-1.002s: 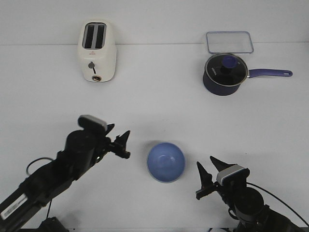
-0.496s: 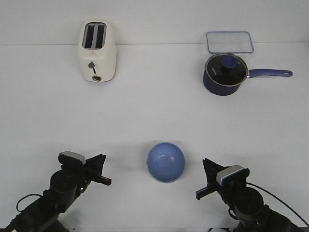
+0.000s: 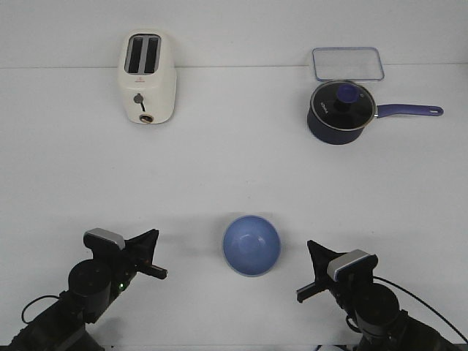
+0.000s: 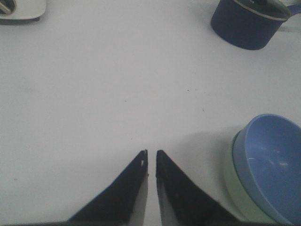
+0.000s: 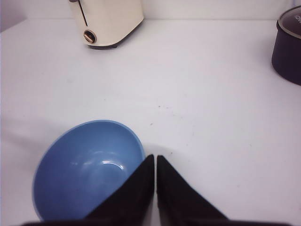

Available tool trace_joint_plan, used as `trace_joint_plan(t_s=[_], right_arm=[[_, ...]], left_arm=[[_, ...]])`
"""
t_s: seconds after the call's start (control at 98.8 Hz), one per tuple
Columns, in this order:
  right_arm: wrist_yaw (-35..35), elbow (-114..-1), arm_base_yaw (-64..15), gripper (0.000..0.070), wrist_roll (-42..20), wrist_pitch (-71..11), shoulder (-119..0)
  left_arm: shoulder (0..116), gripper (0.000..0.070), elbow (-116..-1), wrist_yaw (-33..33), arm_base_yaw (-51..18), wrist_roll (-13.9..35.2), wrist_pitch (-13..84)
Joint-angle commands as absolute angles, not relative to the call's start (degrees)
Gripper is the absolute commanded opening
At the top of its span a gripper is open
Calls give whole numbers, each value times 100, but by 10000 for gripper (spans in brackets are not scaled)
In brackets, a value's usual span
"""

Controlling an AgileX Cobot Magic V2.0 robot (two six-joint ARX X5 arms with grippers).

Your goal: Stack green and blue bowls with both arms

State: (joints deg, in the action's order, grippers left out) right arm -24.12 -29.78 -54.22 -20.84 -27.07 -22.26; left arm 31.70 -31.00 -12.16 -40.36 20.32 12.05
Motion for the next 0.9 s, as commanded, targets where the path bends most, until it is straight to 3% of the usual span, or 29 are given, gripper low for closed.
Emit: trace_joint_plan(t_s=[0.0, 0.162, 0.293, 0.425, 0.668, 0.89], right_arm=[[-2421, -2993, -5481, 10, -2086, -2661, -2248], [-2421, -2993, -5481, 10, -2086, -2661, -2248], [-2421, -2993, -5481, 10, -2086, -2659, -2248], [-2421, -2993, -5481, 10, -2086, -2661, -2248], [-2423, -2993, -5481, 10, -2086, -2663, -2248], [-2421, -2993, -5481, 10, -2086, -2661, -2248]], left_arm=[[3157, 15, -3175, -1240, -4080, 2018, 1033], [3052, 15, -3177, -1240, -4080, 1970, 976], [2773, 15, -3164, -1271, -3922, 631, 996], [2333, 15, -2742, -1151, -3205, 69, 532], [1087, 15, -998, -709, -948, 108, -694], [176, 15, -301, -753, -187, 211, -679]])
